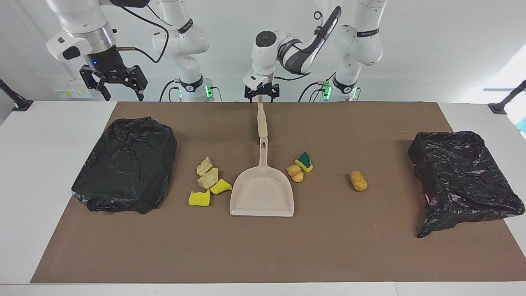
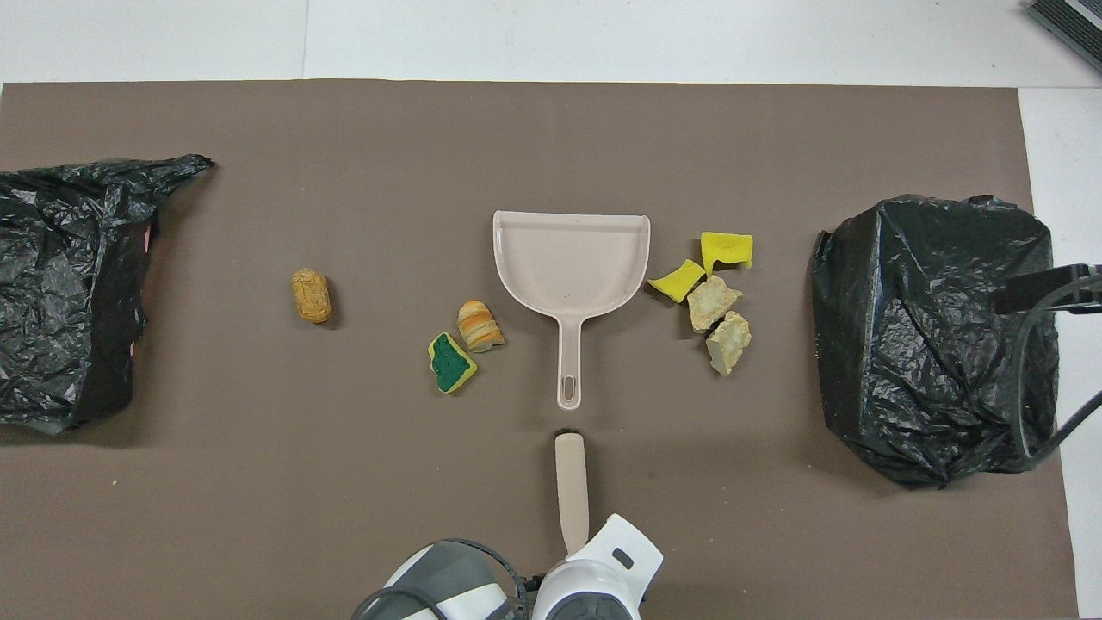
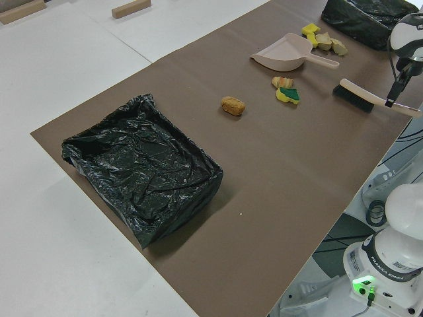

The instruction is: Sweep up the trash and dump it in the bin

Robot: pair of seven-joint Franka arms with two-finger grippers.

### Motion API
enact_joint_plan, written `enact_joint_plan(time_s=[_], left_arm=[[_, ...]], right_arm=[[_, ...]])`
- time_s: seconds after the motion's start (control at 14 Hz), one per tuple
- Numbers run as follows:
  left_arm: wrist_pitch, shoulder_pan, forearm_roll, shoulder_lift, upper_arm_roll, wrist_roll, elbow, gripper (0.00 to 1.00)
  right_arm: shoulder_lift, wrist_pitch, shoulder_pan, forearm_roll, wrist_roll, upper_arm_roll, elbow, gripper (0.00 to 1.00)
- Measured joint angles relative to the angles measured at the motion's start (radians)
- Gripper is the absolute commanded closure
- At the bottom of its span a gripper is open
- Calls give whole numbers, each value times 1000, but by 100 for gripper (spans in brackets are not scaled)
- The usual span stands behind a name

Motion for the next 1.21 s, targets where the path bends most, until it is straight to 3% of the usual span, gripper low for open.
enact_joint_plan(time_s=[0.21,0.29,0.43,1.0,1.07,1.21], left_arm=[[23,-26,-1,17,0,-39,-10,0],[31,-28,-1,24,0,-44,-10,3],[34,-28,-1,30,1,-50,-10,21],[35,-28,-23,34,3,-54,-11,39],[35,-29,-24,37,3,-54,-11,46],[35,-29,-24,44,3,-54,-12,85]], right_arm=[[0,-1,0,0,0,0,-1,0],[0,-1,0,0,0,0,-1,0],[0,-9,0,0,0,0,-1,0],[-1,-12,1,0,0,0,-2,0],[-1,-12,1,0,0,0,-2,0],[-1,-12,1,0,0,0,-2,0]])
